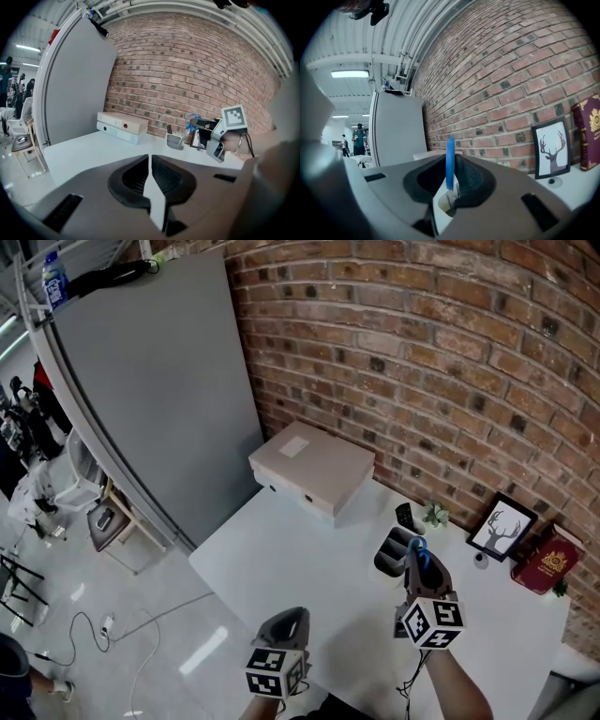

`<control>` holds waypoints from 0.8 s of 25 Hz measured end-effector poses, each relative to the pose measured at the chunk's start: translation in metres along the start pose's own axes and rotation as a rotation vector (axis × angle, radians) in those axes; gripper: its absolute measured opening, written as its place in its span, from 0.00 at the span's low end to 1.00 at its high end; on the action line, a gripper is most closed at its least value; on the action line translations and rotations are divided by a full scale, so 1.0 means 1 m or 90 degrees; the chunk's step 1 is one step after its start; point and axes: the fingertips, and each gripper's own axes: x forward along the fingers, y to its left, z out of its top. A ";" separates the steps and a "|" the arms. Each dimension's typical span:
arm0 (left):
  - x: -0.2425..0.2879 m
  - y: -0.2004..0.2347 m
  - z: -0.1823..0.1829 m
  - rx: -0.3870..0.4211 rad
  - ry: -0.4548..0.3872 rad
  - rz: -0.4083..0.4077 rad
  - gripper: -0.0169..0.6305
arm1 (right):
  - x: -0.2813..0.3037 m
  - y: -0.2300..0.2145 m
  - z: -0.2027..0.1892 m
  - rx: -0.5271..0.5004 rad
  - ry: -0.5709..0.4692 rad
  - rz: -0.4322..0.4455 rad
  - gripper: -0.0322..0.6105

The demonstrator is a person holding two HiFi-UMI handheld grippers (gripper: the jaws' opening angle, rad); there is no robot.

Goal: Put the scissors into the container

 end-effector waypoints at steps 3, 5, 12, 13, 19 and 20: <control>-0.001 0.003 -0.001 -0.003 -0.001 0.002 0.06 | 0.007 0.000 -0.009 -0.010 0.012 0.001 0.13; -0.002 0.003 -0.001 -0.004 -0.002 0.003 0.06 | 0.010 -0.001 -0.018 -0.014 0.024 0.000 0.13; -0.007 0.008 -0.003 -0.004 0.000 0.008 0.06 | 0.012 -0.003 -0.043 -0.001 0.052 -0.015 0.13; -0.008 0.009 -0.004 -0.005 0.000 0.009 0.06 | 0.013 -0.002 -0.045 -0.002 0.056 -0.015 0.13; -0.010 0.013 -0.007 -0.013 0.001 0.016 0.06 | 0.013 -0.006 -0.060 0.001 0.079 -0.030 0.13; -0.011 0.014 -0.007 -0.014 0.001 0.016 0.06 | 0.012 -0.008 -0.062 0.004 0.084 -0.035 0.13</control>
